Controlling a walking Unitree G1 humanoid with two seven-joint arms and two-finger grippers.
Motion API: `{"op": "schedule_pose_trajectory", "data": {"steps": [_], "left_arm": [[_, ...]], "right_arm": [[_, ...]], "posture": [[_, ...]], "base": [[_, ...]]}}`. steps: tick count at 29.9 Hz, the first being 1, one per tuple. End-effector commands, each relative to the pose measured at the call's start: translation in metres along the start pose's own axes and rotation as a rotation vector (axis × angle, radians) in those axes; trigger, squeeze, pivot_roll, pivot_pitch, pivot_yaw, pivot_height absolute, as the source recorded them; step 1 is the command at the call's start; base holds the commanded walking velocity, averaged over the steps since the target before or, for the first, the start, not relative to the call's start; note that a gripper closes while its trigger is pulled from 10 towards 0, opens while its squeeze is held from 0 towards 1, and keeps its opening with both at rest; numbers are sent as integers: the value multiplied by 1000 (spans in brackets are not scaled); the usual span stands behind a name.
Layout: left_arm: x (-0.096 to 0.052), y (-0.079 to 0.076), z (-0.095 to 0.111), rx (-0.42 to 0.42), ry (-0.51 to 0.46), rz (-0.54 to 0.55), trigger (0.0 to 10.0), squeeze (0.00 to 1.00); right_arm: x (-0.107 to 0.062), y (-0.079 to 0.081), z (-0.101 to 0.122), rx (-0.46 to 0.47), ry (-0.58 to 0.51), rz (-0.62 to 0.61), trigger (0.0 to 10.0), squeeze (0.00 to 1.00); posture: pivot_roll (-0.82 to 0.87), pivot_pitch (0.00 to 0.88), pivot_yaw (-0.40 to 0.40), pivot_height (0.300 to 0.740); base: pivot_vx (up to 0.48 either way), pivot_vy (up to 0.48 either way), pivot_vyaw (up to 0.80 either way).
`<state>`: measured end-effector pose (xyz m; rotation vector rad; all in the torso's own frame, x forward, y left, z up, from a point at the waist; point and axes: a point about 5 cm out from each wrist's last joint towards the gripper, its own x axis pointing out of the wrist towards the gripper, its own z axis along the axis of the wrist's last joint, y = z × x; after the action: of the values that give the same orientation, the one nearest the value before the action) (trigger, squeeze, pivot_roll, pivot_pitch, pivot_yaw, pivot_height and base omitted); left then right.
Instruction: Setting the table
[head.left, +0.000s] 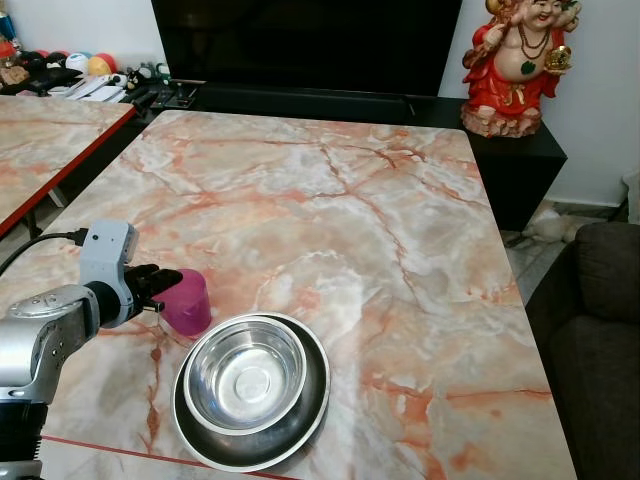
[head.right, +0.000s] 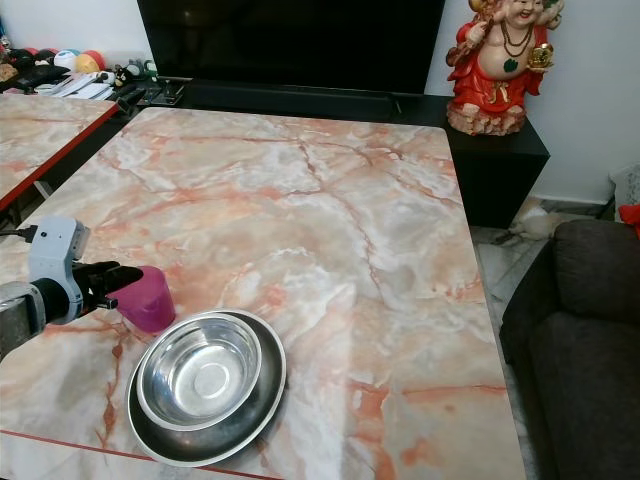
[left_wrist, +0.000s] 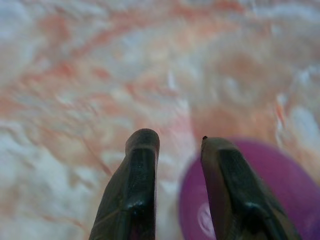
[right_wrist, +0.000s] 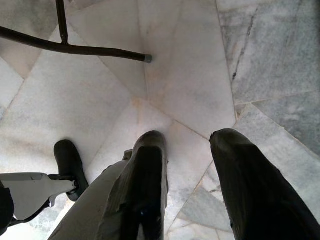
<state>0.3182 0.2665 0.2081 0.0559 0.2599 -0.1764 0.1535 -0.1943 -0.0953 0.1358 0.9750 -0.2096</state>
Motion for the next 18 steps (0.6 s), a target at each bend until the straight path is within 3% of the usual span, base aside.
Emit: {"op": "schedule_pose_trajectory", "data": {"steps": [1,3,7,10,15,18], "left_arm": [[-6,10,17,18,-88,64,10000,0],[-10,12,34,17,-223,83,10000,0],[-13,10,44,28,-310,93,10000,0],[-17,5,53,147,-445,164,10000,0],[-19,6,39,265,-501,276,10000,0],[-20,10,26,255,-509,332,10000,0]], "right_arm": [[-1,-1,-5,1,20,-3,10000,0],[-1,-2,-6,0,21,-3,10000,0],[-1,-2,-6,0,21,-4,10000,0],[-1,-2,-6,0,21,-5,10000,0],[-1,-2,-6,-1,21,-6,10000,0],[-1,-2,-7,1,22,-8,10000,0]], "posture": [[41,113,10,740],[42,112,8,740],[41,111,7,740],[38,107,7,740],[31,95,7,740],[23,86,8,740]], "base": [[0,0,0],[0,0,0],[0,0,0],[0,0,0],[0,0,0],[0,0,0]]}}
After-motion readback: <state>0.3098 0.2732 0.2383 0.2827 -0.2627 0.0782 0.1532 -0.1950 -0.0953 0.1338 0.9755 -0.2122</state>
